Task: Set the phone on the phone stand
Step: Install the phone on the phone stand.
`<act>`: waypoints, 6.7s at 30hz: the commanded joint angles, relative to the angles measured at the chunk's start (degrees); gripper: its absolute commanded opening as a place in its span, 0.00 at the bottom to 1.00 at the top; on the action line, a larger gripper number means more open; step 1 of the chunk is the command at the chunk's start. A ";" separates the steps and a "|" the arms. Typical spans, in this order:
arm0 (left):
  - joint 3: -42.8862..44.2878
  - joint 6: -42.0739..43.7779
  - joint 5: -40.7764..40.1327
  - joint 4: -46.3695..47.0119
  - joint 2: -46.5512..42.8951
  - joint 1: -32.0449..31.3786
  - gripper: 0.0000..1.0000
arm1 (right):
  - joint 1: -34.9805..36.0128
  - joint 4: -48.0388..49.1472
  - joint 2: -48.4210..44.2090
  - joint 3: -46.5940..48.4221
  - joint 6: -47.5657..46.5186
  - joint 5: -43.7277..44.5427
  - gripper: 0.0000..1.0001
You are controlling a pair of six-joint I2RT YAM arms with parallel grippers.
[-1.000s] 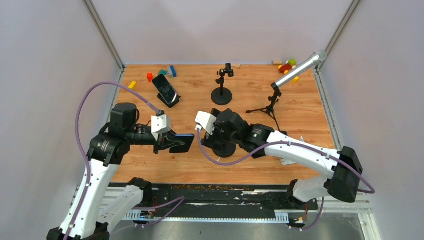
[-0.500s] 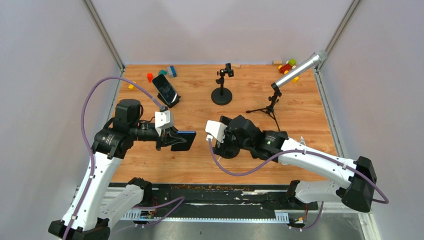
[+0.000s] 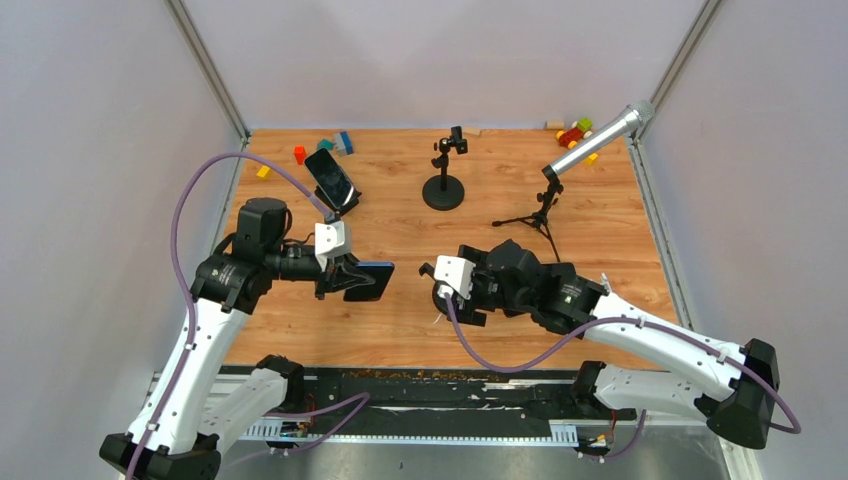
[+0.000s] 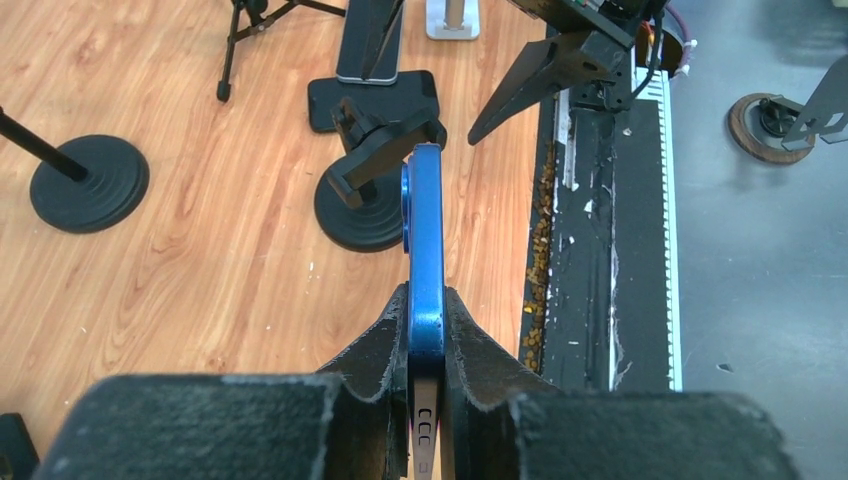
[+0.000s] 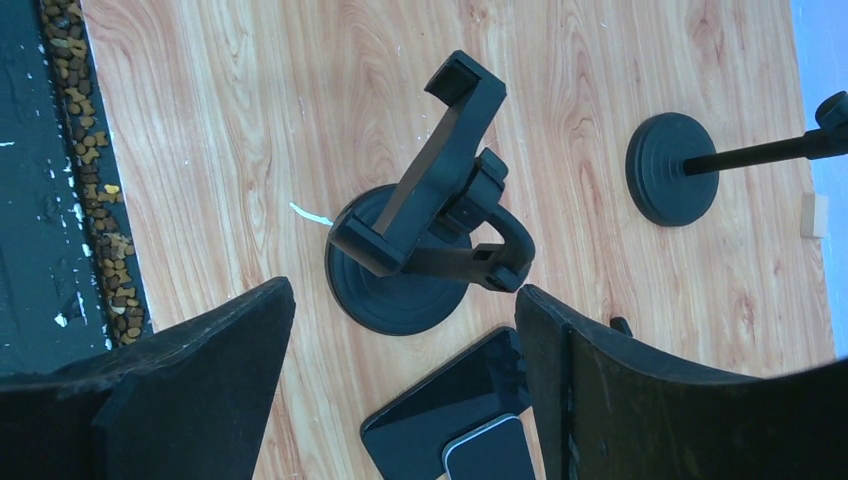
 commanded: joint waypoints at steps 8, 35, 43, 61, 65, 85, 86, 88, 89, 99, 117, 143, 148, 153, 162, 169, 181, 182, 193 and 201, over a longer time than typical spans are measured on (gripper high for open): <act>0.45 0.25 2.30 5.13 0.16 0.16 0.00 | -0.67 0.36 0.59 4.34 1.73 -6.18 0.87; -1.05 -0.72 1.93 7.06 -0.78 0.16 0.00 | -0.66 0.38 6.36 6.43 4.68 -4.77 0.51; -1.56 -0.69 1.88 7.39 -1.30 0.16 0.00 | -0.64 0.34 5.54 6.50 4.06 -2.16 0.39; -2.16 -0.52 2.03 7.59 -1.68 0.16 0.00 | -4.73 0.33 3.18 5.84 0.87 -4.96 0.08; -2.54 -0.02 2.43 7.55 -1.68 0.16 0.00 | -9.31 0.24 2.77 5.75 -2.52 -11.13 0.02; -3.62 2.05 3.17 7.52 -1.51 0.12 0.00 | -15.34 -2.16 3.20 6.67 -5.35 -20.93 0.43; -3.61 2.02 3.28 7.54 -1.47 0.14 0.00 | -15.35 -2.14 3.21 6.75 -4.42 -21.30 0.49; -3.60 2.10 3.32 7.54 -1.50 0.10 0.00 | -15.31 -2.08 3.25 6.83 -2.62 -21.95 0.57; -3.64 2.11 3.31 7.50 -1.51 0.13 0.00 | -15.27 -1.94 3.31 6.91 -1.88 -21.89 0.59; -4.19 1.88 3.51 7.66 -2.64 0.15 0.00 | -14.49 -0.06 5.82 7.58 2.55 -19.03 0.49; -4.57 2.17 3.55 7.63 -2.89 0.10 0.00 | -14.38 1.40 8.85 10.67 -1.39 -22.06 0.00; -7.24 -6.20 7.55 19.31 -1.76 -1.72 0.00 | -14.29 1.35 21.51 20.72 -12.11 -31.02 0.19; -7.91 -7.41 7.29 21.52 -1.55 -2.66 0.00 | -14.29 1.27 20.39 20.40 -10.57 -26.75 0.46; -8.46 -8.28 7.25 23.31 -1.36 -3.40 0.00 | -14.30 1.39 19.53 19.87 -8.19 -21.83 0.53; -8.94 -11.86 6.63 28.01 -0.30 -5.30 0.00 | -14.29 1.86 16.61 17.52 -6.32 -16.59 0.49; -8.67 -14.86 5.35 33.34 1.35 -7.31 0.00 | -14.45 2.42 15.20 15.41 -4.70 -13.83 0.41; -7.22 -16.20 3.62 36.29 3.49 -10.06 0.00 | -15.00 2.39 12.05 11.91 -1.55 -14.02 0.48; -7.03 -16.33 3.46 36.42 3.78 -10.28 0.00 | -15.00 2.38 11.94 11.84 -1.25 -14.68 0.49; -7.02 -16.53 2.81 37.15 4.29 -10.87 0.00 | -15.00 2.43 12.41 11.79 -0.57 -15.81 0.45; -6.86 -17.30 3.10 38.30 4.55 -11.13 0.00 | -15.09 2.41 12.66 11.04 0.29 -15.08 0.40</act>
